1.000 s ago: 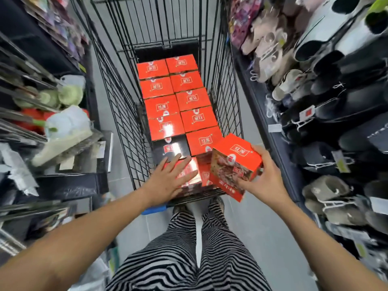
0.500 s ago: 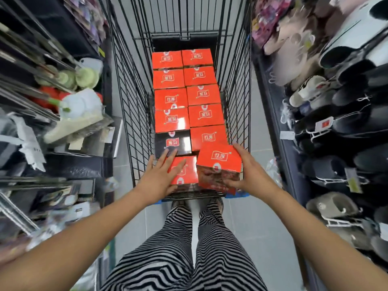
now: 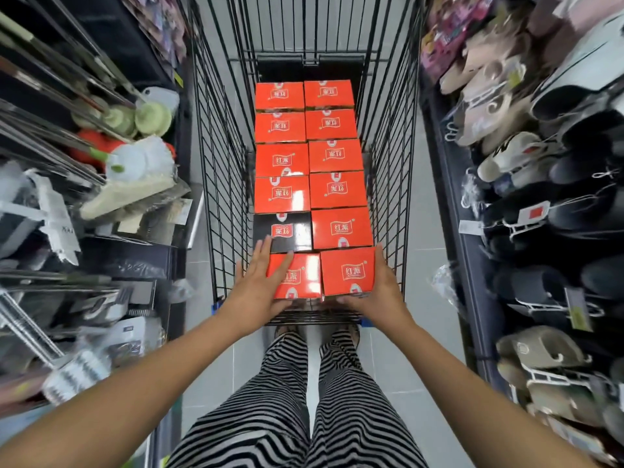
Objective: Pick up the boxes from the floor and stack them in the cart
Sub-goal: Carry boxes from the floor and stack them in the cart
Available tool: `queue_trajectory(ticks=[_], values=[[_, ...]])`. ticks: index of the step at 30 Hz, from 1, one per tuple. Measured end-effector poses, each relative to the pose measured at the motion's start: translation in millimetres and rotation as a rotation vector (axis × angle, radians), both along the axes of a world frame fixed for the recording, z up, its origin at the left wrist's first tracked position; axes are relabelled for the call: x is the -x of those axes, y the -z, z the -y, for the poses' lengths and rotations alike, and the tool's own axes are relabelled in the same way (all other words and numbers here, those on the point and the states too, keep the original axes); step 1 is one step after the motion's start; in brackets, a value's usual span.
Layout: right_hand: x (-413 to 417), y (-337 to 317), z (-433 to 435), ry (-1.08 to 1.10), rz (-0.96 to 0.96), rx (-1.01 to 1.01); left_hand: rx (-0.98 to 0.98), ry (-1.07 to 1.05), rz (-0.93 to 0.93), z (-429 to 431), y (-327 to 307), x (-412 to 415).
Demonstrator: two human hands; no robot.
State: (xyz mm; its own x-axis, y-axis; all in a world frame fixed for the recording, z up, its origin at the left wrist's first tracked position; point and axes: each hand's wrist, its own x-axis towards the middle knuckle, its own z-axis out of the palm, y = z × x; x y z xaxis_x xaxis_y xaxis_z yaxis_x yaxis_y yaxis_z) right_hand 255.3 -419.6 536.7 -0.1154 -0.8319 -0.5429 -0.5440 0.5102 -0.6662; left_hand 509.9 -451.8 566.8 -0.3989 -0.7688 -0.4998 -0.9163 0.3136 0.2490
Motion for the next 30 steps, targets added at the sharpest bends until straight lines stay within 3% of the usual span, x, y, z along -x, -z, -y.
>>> queue_trajectory(ticks=[8,14,18,20,23,25,30], values=[[-22,-5,-13,0.04,-0.087,0.103,-0.007,-0.378,-0.284,-2,8,16],[-22,-3,-5,-0.072,0.003,0.083,0.007,-0.28,-0.308,0,11,-11],[-17,-1,-3,-0.017,0.086,0.083,-0.019,-0.306,-0.368,-3,6,-7],[-9,-3,5,0.066,0.162,0.052,-0.104,-0.476,-0.489,-2,6,-3],[1,-8,29,0.248,0.305,-0.024,-0.242,-0.923,-0.745,6,3,5],[-1,-10,43,0.219,0.366,-0.07,-0.311,-1.087,-0.812,13,8,9],[-4,1,43,0.08,0.306,-0.038,-0.338,-1.016,-0.809,16,15,8]])
